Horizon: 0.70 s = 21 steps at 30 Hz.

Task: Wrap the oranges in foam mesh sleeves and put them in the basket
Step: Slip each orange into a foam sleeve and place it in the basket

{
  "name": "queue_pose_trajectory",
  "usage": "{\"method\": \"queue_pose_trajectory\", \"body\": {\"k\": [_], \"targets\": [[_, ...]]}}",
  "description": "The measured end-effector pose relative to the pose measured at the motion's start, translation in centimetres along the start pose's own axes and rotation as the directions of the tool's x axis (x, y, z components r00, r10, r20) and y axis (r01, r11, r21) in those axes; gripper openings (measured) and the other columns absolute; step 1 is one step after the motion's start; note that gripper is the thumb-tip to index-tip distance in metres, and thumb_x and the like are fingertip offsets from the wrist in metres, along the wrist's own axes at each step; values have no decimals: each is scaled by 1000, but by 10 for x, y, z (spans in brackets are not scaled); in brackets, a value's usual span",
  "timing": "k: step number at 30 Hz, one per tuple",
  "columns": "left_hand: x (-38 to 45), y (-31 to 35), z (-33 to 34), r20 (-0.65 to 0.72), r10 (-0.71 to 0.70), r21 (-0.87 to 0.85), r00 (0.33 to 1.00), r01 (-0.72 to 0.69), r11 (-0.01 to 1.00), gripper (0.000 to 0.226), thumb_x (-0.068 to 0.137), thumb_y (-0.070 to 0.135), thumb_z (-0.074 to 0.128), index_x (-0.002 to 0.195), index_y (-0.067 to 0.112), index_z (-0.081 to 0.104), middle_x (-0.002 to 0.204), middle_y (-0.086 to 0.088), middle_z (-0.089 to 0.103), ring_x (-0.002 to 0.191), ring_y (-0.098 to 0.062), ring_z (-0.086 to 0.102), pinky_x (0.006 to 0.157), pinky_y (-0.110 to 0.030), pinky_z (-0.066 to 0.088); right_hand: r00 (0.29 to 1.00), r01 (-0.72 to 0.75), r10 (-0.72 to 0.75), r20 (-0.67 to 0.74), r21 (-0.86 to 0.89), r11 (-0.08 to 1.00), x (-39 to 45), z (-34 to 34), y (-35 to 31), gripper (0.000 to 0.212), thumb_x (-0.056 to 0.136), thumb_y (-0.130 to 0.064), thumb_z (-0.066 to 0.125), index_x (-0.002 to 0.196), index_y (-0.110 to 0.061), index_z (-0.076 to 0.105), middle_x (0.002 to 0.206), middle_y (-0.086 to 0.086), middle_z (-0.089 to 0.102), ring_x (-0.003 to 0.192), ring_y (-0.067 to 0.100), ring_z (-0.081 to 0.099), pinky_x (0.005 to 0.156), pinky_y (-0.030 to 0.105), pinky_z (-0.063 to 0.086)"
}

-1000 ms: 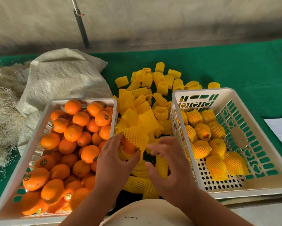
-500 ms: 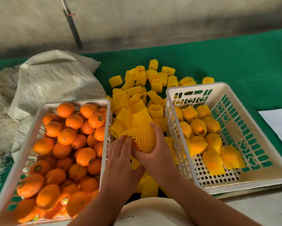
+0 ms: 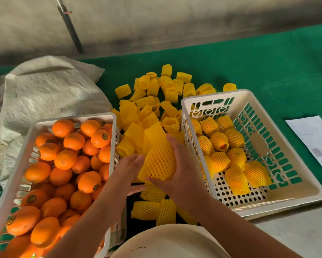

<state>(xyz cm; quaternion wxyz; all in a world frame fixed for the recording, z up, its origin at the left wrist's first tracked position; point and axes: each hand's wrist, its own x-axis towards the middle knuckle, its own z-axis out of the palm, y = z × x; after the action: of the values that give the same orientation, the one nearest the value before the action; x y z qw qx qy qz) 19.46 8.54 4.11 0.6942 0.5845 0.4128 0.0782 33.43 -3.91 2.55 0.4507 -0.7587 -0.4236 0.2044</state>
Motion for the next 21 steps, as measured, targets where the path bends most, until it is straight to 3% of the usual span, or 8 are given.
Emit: {"method": "queue_pose_trajectory", "body": {"k": [1,3,8,10,13,16,18,21], "targets": [[5,-1,-1,167,-90,-138,982,114,984,78,72,71,81,137,33,60,143,3,61,129,-21,62,98,-48,57,999,18,-18,34,-9,1000,0,1,0,111,76,-59,86,158,-52,11,149,-37,25,133,-15,28,97,14,34],[8,-1,1,342,-81,-300,936,190,935,54,93,56,72,138,27,64,141,-11,63,128,-33,63,105,-55,53,994,57,-54,94,-34,998,0,1,0,114,77,-60,85,160,-51,6,152,-22,28,135,-3,32,96,15,35],[8,-2,16,171,-8,-339,985,66,938,57,95,47,72,142,18,59,135,-14,67,123,-36,66,110,-63,46,961,-65,31,276,116,991,-5,-15,13,136,64,-67,90,158,-57,-7,164,-28,10,152,1,18,117,34,32],[6,-4,25,146,16,-313,989,30,949,57,95,48,72,143,22,55,133,-9,69,120,-32,69,105,-57,52,937,-207,118,328,249,946,-10,-20,16,120,67,-76,83,158,-58,7,162,-25,27,147,2,35,115,36,43],[4,-8,31,215,2,-199,977,42,979,50,94,51,64,140,31,59,132,-2,70,120,-26,69,95,-52,59,954,-283,227,197,335,899,-15,-25,19,76,81,-72,74,146,-51,42,135,-20,59,119,4,63,91,29,60],[3,-15,17,254,-26,13,967,24,1000,34,94,58,60,128,52,65,128,12,71,116,-16,70,85,-39,64,941,-339,315,127,384,859,-20,-41,29,60,81,-66,77,134,-52,53,126,-18,65,110,4,68,80,24,61],[3,-32,-5,124,76,361,989,-116,925,32,91,65,58,122,63,61,123,28,68,114,-8,69,82,-32,62,930,-363,361,73,354,862,-23,-62,41,61,74,-70,75,129,-59,51,125,-21,62,106,5,68,76,23,62],[1,-64,-38,-33,311,871,950,-125,476,52,87,67,55,135,46,56,136,17,58,126,-12,53,98,-40,52,900,-410,428,-85,169,896,-24,-100,76,65,75,-62,78,131,-55,47,117,-27,59,96,3,67,63,18,56]]}}
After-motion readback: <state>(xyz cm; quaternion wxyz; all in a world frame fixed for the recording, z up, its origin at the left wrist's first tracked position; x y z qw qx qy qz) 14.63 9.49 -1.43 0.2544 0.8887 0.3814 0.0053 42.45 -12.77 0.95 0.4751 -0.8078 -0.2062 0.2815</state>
